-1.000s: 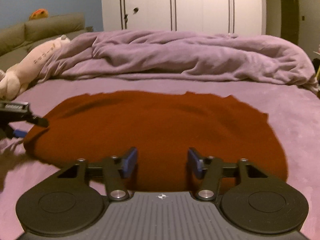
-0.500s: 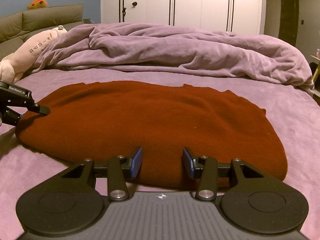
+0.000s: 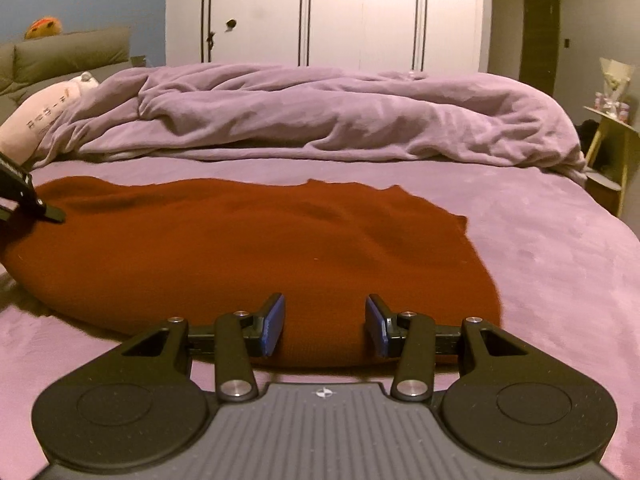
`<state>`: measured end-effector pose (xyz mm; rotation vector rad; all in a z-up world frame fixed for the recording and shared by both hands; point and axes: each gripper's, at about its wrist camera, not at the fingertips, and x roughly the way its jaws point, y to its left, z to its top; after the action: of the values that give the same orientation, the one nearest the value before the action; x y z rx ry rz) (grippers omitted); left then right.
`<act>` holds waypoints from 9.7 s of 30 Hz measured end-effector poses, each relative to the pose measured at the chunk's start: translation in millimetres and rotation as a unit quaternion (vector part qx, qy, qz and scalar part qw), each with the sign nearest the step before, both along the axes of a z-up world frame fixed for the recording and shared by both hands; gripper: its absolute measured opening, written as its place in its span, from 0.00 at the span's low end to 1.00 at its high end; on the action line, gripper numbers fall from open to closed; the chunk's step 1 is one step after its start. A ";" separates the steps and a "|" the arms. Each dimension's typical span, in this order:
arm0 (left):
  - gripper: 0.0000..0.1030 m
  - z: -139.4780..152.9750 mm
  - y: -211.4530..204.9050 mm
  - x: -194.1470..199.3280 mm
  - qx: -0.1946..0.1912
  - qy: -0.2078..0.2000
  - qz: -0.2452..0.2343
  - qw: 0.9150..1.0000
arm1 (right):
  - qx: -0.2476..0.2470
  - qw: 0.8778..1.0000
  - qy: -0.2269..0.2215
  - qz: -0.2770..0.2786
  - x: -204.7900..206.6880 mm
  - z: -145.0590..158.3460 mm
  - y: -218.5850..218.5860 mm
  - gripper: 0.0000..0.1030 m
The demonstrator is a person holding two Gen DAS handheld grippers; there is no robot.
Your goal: Fold small clothes
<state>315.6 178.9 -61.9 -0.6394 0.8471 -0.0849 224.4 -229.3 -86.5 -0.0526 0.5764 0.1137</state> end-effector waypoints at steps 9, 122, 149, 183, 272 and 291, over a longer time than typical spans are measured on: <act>0.14 55.7 -123.4 13.1 0.066 -0.042 -0.093 0.993 | -0.002 0.999 -0.001 -0.049 1.5 -3.5 -28.9 0.43; 0.78 -22.0 -210.3 -44.1 0.159 -0.016 -0.108 0.981 | 0.139 0.986 0.093 0.005 93.2 10.5 -99.3 0.31; 0.80 -6.4 -198.9 -61.5 0.169 0.001 -0.128 0.977 | -0.040 0.997 0.055 -0.044 69.8 5.9 -88.3 0.05; 0.88 -12.0 -236.5 -16.1 0.197 -0.063 -0.111 0.972 | -0.044 0.996 0.004 0.083 33.5 -23.8 -55.2 0.05; 0.95 -5.9 -192.0 2.4 0.060 -0.057 -0.126 0.989 | 0.198 0.976 0.086 -0.017 58.8 9.8 -137.1 0.74; 0.49 -33.7 -191.6 48.4 -0.053 -0.016 -0.144 0.988 | 0.370 0.914 0.164 0.017 128.3 -25.7 -133.5 0.32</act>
<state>364.0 -12.6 -95.6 -0.6089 0.9038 -0.4036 352.8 -362.8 -112.2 0.7082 0.8377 0.3733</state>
